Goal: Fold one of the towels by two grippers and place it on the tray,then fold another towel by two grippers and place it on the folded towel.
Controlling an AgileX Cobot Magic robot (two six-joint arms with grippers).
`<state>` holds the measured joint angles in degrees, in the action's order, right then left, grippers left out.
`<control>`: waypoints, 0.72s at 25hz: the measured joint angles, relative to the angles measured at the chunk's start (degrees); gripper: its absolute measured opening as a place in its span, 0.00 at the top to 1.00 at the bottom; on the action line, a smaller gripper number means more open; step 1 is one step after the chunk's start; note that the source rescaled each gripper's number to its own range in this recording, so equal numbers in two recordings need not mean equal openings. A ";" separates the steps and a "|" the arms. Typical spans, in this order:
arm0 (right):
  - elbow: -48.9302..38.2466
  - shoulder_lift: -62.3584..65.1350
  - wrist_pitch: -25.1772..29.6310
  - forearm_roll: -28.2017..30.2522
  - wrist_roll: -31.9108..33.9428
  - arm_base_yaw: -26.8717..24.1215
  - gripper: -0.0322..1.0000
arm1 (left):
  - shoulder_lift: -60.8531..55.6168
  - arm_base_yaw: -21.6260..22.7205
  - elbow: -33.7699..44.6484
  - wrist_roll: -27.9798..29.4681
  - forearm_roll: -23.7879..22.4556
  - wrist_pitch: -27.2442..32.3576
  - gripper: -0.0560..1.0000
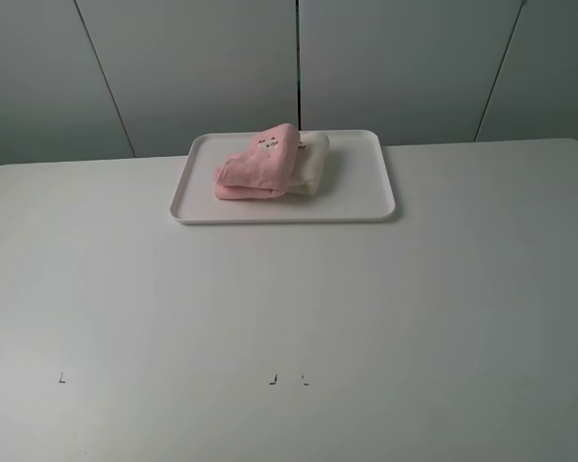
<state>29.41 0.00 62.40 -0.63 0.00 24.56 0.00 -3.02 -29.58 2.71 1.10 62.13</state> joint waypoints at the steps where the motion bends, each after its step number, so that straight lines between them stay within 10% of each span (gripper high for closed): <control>1: 0.00 0.01 0.00 -0.15 0.00 0.00 0.00 | 0.00 0.00 0.00 0.00 0.05 0.00 0.00; 18: 0.00 0.01 0.00 1.03 0.54 0.00 0.00 | 0.00 0.00 0.00 0.00 0.05 0.00 0.00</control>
<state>29.41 0.01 62.40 0.40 0.54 24.56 0.00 -3.02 -29.58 2.71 1.15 62.13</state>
